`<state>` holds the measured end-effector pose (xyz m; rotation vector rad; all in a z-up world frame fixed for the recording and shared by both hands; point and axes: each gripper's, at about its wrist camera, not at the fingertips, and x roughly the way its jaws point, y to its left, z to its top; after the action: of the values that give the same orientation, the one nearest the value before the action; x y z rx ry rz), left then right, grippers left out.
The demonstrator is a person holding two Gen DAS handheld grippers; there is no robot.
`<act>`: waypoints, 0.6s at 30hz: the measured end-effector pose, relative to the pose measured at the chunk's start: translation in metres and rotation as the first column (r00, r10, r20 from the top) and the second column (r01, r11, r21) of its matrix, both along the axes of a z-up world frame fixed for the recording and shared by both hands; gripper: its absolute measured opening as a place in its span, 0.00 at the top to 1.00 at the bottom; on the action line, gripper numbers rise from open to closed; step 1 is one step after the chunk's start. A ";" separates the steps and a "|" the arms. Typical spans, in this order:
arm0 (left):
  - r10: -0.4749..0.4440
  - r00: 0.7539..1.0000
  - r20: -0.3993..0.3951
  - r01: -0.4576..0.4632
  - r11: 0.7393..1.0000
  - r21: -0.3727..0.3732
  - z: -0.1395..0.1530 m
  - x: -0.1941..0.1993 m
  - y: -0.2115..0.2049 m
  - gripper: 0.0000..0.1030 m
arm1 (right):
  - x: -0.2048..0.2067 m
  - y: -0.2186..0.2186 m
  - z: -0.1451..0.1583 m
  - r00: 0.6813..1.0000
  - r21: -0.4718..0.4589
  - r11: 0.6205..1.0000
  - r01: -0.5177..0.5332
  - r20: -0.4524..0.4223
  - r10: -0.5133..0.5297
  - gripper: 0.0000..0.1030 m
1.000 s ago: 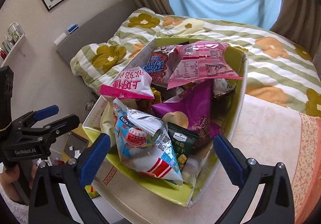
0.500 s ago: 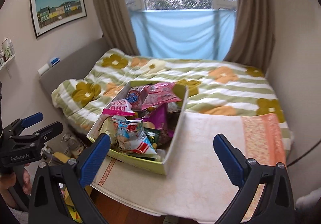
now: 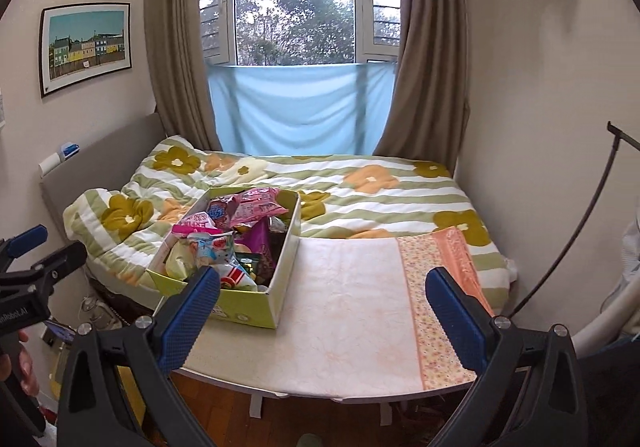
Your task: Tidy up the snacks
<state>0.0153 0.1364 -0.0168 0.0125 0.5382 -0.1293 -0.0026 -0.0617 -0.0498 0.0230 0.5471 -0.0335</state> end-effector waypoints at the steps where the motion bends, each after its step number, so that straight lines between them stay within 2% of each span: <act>1: 0.001 1.000 0.000 -0.001 1.000 0.000 0.000 -0.001 0.001 0.00 | -0.004 -0.001 0.000 1.000 -0.003 1.000 0.005 0.004 -0.005 0.01; 18: -0.001 1.000 0.007 0.001 1.000 0.024 0.001 0.001 -0.002 0.00 | -0.009 0.001 -0.001 0.999 0.003 0.999 0.032 0.018 -0.032 0.01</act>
<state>0.0164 0.1347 -0.0154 0.0364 0.5325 -0.1239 -0.0118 -0.0608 -0.0504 0.0344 0.5289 -0.0634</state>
